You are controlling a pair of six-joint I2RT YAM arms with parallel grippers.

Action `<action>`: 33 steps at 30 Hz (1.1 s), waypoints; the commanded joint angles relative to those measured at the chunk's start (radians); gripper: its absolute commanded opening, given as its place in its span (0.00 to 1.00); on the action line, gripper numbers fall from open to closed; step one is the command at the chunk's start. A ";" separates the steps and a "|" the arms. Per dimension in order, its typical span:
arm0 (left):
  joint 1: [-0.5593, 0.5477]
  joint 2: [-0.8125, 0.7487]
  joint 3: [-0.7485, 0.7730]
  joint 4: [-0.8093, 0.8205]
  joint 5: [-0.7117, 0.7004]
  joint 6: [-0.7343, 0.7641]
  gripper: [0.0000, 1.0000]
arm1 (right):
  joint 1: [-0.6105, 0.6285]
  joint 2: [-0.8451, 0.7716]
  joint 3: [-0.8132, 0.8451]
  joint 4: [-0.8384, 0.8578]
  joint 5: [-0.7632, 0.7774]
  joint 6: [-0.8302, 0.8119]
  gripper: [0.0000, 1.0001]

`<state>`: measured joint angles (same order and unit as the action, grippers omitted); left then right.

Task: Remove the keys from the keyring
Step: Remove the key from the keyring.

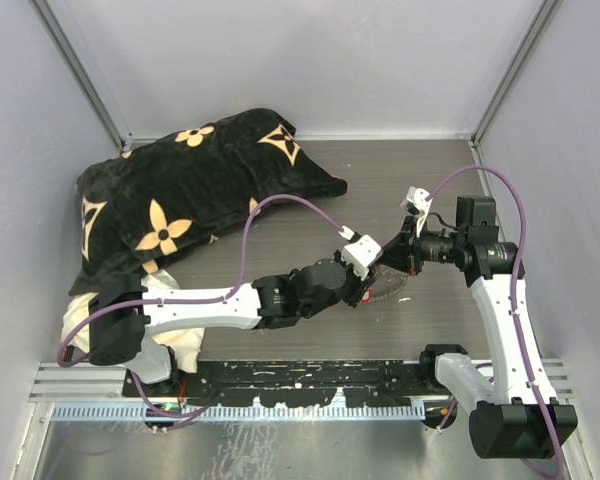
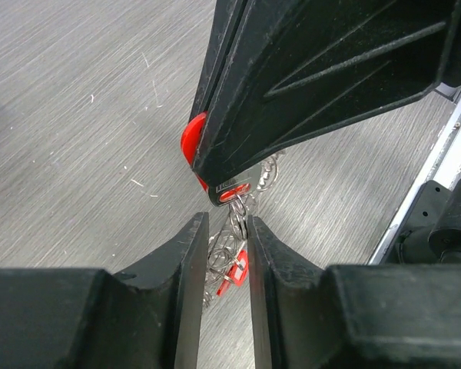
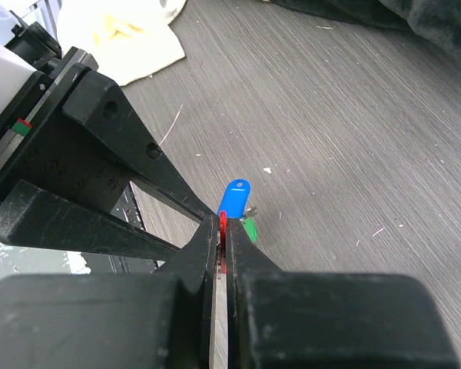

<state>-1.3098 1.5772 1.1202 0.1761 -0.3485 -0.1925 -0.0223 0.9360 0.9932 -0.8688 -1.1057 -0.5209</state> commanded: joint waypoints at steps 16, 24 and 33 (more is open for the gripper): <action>-0.006 -0.015 0.015 0.073 0.009 0.078 0.00 | -0.001 -0.017 0.037 0.033 -0.052 0.010 0.01; 0.016 -0.065 -0.090 0.164 0.074 0.164 0.00 | -0.028 -0.028 0.035 0.026 -0.029 0.005 0.01; 0.087 -0.127 -0.200 0.277 0.190 0.167 0.00 | -0.044 -0.032 0.023 0.039 0.034 0.009 0.01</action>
<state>-1.2545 1.5307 0.9325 0.2836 -0.2173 -0.0391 -0.0612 0.9188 0.9932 -0.8677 -1.0828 -0.5201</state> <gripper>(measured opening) 0.009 0.074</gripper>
